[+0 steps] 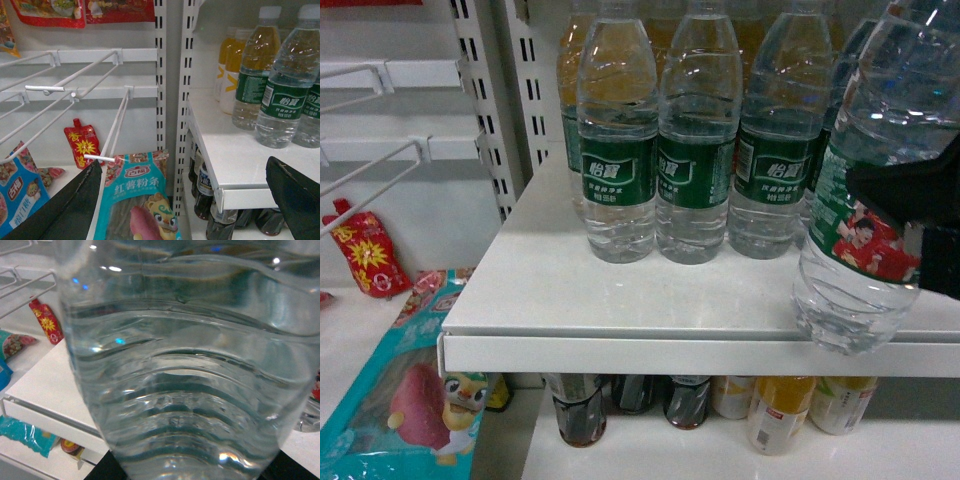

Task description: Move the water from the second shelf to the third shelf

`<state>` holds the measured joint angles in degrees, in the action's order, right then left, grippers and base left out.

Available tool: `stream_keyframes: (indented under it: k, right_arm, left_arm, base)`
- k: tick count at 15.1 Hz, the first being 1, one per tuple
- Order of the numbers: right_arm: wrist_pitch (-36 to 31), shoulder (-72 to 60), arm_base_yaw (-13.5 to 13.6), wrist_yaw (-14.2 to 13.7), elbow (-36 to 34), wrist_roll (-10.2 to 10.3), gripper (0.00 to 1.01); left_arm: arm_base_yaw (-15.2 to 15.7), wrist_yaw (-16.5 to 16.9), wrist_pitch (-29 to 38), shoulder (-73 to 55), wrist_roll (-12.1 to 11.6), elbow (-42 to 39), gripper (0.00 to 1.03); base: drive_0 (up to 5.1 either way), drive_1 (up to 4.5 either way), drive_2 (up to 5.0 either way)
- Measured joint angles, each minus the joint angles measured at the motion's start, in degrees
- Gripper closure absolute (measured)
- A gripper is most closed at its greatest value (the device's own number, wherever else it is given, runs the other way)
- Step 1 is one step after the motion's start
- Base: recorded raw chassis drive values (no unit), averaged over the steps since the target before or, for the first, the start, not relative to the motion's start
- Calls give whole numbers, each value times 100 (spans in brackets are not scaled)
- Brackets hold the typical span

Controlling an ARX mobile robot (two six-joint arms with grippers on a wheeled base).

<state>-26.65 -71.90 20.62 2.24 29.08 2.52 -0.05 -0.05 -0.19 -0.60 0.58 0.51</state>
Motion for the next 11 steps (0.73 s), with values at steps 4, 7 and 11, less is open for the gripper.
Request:
stream_keyframes:
  k: [4,7,11]
  right_arm:
    - [-192,-557,46,-278,334,157,63]
    - [-249,-920,160,-415,557,223,63]
    - [-352,-1338,304,-719,881,337,63]
  left_arm:
    - [0,0,2,0,0,0,5]
    - [0,0,0,0,0,0,5]
    - [0,2,2,0,0,0,5]
  base:
    - [0,0,0]
    - [0,0,0]
    - [0,0,0]
